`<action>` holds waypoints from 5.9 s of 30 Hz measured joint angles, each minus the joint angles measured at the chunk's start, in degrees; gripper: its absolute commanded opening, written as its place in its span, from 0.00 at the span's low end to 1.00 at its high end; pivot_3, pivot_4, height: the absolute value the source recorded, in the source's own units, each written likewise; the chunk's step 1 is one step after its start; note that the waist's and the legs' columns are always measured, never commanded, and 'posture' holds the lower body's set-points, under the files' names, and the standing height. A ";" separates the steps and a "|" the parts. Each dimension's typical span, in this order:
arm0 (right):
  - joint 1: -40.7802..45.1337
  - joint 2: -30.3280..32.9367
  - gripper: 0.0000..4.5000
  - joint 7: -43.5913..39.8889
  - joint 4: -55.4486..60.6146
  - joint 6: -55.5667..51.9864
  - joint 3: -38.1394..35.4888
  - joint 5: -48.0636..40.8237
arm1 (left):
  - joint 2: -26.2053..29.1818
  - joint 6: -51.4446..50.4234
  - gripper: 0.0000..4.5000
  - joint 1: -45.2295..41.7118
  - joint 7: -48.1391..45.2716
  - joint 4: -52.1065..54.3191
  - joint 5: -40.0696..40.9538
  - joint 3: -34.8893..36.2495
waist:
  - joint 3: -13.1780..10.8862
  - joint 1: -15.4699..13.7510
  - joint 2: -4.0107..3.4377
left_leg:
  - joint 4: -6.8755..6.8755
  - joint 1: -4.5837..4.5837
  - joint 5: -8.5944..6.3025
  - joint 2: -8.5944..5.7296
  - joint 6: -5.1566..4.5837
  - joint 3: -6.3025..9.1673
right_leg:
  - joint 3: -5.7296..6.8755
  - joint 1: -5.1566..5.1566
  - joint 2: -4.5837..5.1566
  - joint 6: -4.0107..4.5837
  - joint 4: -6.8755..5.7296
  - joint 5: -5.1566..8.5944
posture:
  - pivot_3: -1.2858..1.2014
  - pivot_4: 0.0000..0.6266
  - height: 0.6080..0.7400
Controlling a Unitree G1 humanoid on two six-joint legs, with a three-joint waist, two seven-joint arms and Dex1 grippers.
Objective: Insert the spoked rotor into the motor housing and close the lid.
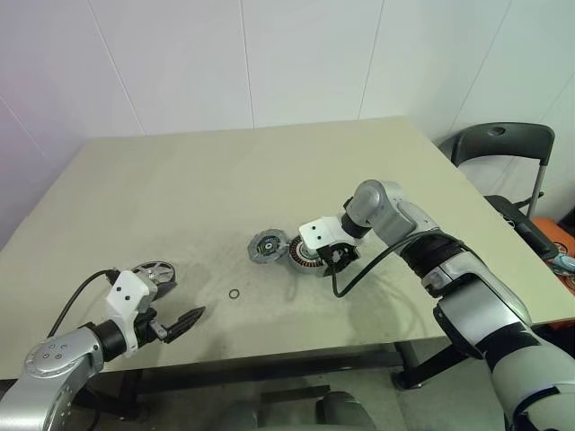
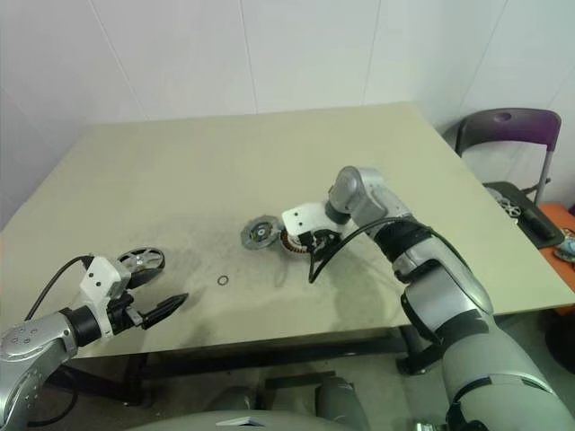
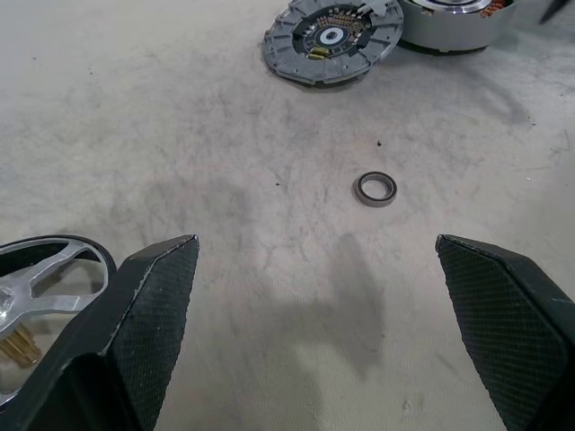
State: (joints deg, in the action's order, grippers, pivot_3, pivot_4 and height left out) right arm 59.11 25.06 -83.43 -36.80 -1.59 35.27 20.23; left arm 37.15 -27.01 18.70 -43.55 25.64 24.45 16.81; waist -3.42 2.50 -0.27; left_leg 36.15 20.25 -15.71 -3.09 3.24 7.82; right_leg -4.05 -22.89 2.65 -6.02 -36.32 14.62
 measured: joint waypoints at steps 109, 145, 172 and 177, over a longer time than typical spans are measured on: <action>-16.93 9.38 1.00 -0.16 16.01 -16.89 -20.06 -32.32 | -5.97 9.88 0.17 -18.83 -1.01 -22.46 -11.97 -20.88 | 0.09 -0.01 0.15 | 0.81 -0.53 0.08 0.00 0.14 0.08 | 0.06 0.59 -0.06 -0.05 -0.76 0.22 | 0.52 0.00 1.00; -17.89 9.91 1.00 1.56 10.70 -13.79 -20.90 -30.48 | -10.84 1.10 0.17 -43.97 -10.00 -27.30 -11.50 -35.20 | 0.00 -0.13 0.16 | 0.83 0.04 0.07 -0.09 0.10 0.13 | 0.11 0.15 -0.04 -0.03 -0.66 -0.01 | 0.52 0.00 1.00; -18.96 9.72 1.00 3.25 13.15 -14.31 -21.28 -30.56 | -15.61 3.82 0.17 -45.89 -11.34 -33.43 -14.54 -36.35 | 0.00 -0.16 0.16 | 0.87 0.04 0.07 -0.10 0.10 0.14 | 0.11 0.16 -0.03 -0.04 -0.68 -0.01 | 0.52 0.00 1.00; -19.40 9.70 1.00 3.54 14.06 -14.34 -21.28 -30.59 | -16.02 3.91 0.17 -46.08 -11.67 -34.52 -15.10 -36.35 | 0.00 -0.20 0.16 | 0.87 0.05 0.07 -0.10 0.10 0.14 | 0.11 0.16 -0.02 -0.04 -0.68 -0.02 | 0.52 0.00 1.00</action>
State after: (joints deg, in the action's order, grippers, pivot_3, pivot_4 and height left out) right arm 39.71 34.77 -79.89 -22.74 -15.93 13.98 -10.36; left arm 21.13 -23.10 -27.38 -55.22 -8.87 9.35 -19.54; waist -3.42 2.30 -0.11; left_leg 37.02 20.29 -15.64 -3.18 3.33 7.96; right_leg -3.94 -22.73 2.63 -6.07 -37.00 14.61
